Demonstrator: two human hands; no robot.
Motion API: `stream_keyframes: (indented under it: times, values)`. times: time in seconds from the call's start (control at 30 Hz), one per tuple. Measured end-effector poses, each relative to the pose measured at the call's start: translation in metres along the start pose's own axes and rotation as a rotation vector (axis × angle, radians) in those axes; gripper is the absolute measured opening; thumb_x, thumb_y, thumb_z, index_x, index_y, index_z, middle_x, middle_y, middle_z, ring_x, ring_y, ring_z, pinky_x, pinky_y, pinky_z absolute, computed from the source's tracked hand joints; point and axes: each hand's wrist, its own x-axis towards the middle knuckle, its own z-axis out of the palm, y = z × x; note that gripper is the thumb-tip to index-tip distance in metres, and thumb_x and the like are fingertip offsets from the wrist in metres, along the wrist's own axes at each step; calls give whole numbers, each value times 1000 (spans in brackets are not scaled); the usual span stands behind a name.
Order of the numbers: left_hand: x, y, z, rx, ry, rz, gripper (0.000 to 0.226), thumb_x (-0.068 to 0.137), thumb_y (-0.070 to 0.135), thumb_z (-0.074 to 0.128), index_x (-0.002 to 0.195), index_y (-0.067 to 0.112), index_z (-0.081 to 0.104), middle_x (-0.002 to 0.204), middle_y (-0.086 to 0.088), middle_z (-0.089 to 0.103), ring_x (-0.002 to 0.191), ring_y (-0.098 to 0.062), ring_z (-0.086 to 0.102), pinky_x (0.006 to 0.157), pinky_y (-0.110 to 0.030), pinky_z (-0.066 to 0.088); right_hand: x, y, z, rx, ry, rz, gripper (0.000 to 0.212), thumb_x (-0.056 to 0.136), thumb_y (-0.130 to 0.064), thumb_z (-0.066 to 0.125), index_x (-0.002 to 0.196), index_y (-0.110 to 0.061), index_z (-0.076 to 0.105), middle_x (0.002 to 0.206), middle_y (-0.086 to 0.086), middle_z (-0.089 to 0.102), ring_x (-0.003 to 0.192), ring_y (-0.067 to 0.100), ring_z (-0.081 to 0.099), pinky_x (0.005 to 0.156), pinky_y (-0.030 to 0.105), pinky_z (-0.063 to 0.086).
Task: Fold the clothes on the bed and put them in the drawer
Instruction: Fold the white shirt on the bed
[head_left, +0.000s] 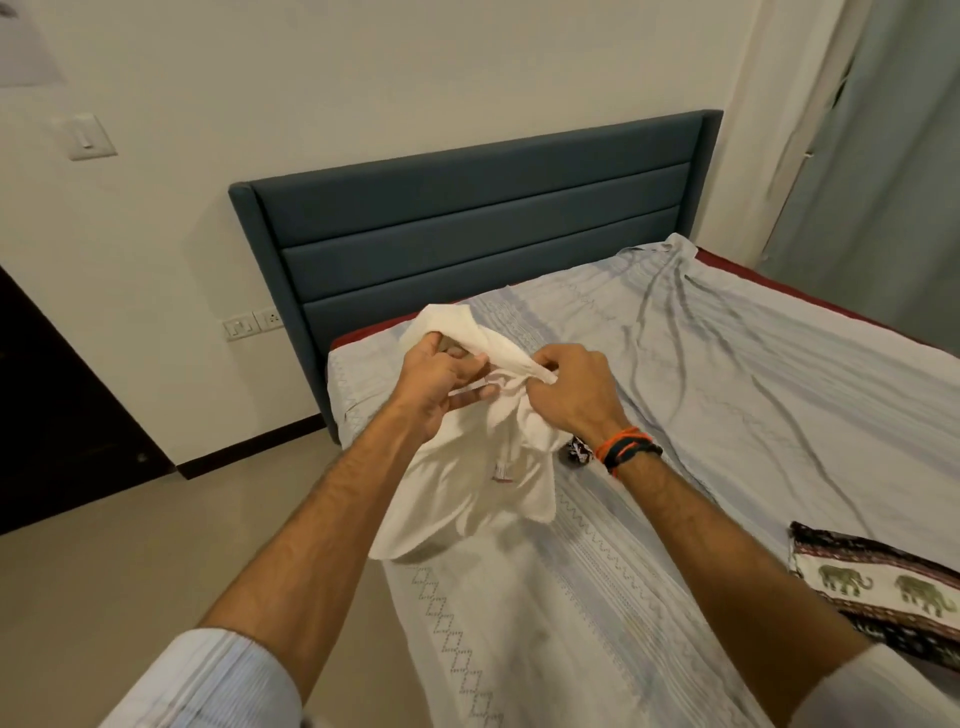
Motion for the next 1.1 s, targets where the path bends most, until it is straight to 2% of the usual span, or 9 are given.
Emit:
stream_keyframes:
  times: [0.17, 0.3, 0.37, 0.47, 0.57, 0.7, 0.9, 1.0, 1.1]
  values:
    - [-41, 9, -1, 155, -23, 39, 48, 84, 2, 72, 125, 21, 55, 118, -1, 69, 108, -22, 64, 83, -38, 55, -18, -15, -35, 123, -49, 72, 11, 85, -13, 67, 90, -18, 75, 87, -2, 73, 83, 13, 66, 71, 24, 52]
    - [-75, 9, 0, 245, -174, 41, 63, 75, 8, 83, 127, 21, 50, 120, -1, 67, 108, -23, 64, 87, -44, 56, -42, -30, -45, 449, -33, 193, 14, 87, -5, 63, 80, -7, 75, 85, 6, 73, 81, 23, 68, 76, 45, 58]
    - [-90, 8, 0, 310, -180, 71, 62, 72, 7, 86, 125, 17, 55, 115, -3, 68, 102, -23, 67, 76, -37, 60, -55, -39, -46, 606, -41, 231, 21, 86, 6, 58, 77, -3, 74, 86, 15, 72, 83, 29, 67, 79, 48, 58]
    - [-102, 10, -5, 381, -87, 121, 50, 64, 10, 91, 107, 12, 65, 106, -9, 72, 95, -27, 70, 77, -43, 62, -69, -49, -44, 733, -24, 265, 23, 86, 9, 59, 73, -4, 73, 89, 20, 71, 84, 31, 66, 84, 49, 56]
    - [-106, 19, -13, 534, -73, 199, 40, 57, 19, 96, 86, 11, 70, 91, -8, 74, 86, -24, 71, 80, -47, 60, -73, -49, -42, 665, -23, 216, 11, 90, -10, 67, 83, -4, 72, 92, 12, 72, 85, 24, 66, 78, 39, 57]
    - [-99, 32, -18, 734, -45, 383, 32, 62, 31, 92, 76, 13, 70, 78, -1, 71, 73, -17, 68, 71, -39, 59, -83, -57, -47, 653, -173, 109, 47, 80, -40, 77, 108, -3, 69, 96, 6, 72, 87, 20, 69, 82, 36, 56]
    - [-85, 64, -14, 910, 118, 609, 35, 83, 51, 72, 82, 17, 62, 77, 5, 64, 71, -13, 63, 65, -29, 53, -87, -74, -31, 585, -247, 82, 82, 72, -13, 86, 140, -13, 41, 122, 4, 65, 102, 13, 67, 80, 23, 55]
    - [-73, 74, -14, 716, -1, 412, 33, 87, 40, 72, 101, 17, 53, 99, -4, 63, 86, -20, 65, 71, -33, 56, -88, -86, -11, 437, -140, 110, 107, 68, -28, 90, 150, -17, 22, 141, 5, 50, 116, 15, 56, 92, 26, 50]
    - [-69, 85, -18, 313, -127, 217, 23, 94, 20, 66, 111, 11, 55, 105, -13, 62, 81, -20, 64, 56, -28, 55, -93, -101, 13, 218, 56, 80, 112, 55, -57, 90, 144, -20, 31, 138, -2, 48, 121, 16, 52, 100, 35, 49]
